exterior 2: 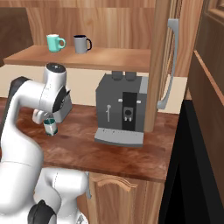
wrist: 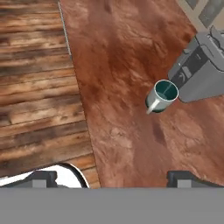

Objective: Pick the mug on the counter and place it in the cabinet with the handle facing the right, like the mugs already inside.

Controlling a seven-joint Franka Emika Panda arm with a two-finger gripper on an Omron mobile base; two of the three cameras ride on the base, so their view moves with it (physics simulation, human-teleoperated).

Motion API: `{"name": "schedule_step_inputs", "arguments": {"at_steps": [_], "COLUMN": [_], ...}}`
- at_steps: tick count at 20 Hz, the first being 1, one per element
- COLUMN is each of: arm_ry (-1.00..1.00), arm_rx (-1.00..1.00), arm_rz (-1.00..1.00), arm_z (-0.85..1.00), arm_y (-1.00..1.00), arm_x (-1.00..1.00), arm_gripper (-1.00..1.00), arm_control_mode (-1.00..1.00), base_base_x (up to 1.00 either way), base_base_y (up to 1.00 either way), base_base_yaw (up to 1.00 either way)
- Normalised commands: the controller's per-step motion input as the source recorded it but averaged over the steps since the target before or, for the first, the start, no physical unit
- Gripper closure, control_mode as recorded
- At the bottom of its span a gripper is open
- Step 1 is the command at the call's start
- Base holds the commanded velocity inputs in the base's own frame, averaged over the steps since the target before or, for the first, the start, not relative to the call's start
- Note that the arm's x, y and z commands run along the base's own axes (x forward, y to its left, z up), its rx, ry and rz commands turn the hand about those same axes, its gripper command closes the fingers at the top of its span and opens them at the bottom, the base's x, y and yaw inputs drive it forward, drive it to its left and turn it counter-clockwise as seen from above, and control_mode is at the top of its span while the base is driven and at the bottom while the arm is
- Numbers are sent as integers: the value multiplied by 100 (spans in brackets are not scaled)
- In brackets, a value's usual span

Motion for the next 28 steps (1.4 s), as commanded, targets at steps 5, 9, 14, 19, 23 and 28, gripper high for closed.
{"name": "schedule_step_inputs", "arguments": {"at_steps": [5, 9, 14, 19, 23, 28], "arm_ry": [-11, -13, -13, -4, 0, -3], "arm_rx": [0, 0, 0, 0, 0, 2], "arm_rz": [32, 35, 28, 4, 2, 0], "arm_z": [-4, -6, -5, 0, -4, -17], "arm_y": [20, 17, 13, 0, 0, 8], "arm_x": [2, 4, -1, -12, -15, -8], "arm_gripper": [-100, -100, -100, -100, -100, -100], "arm_control_mode": [-100, -100, -100, -100, -100, -100], "base_base_x": [0, 0, 0, 0, 0, 0], "base_base_y": [0, 0, 0, 0, 0, 0], "base_base_yaw": [0, 0, 0, 0, 0, 0]}}
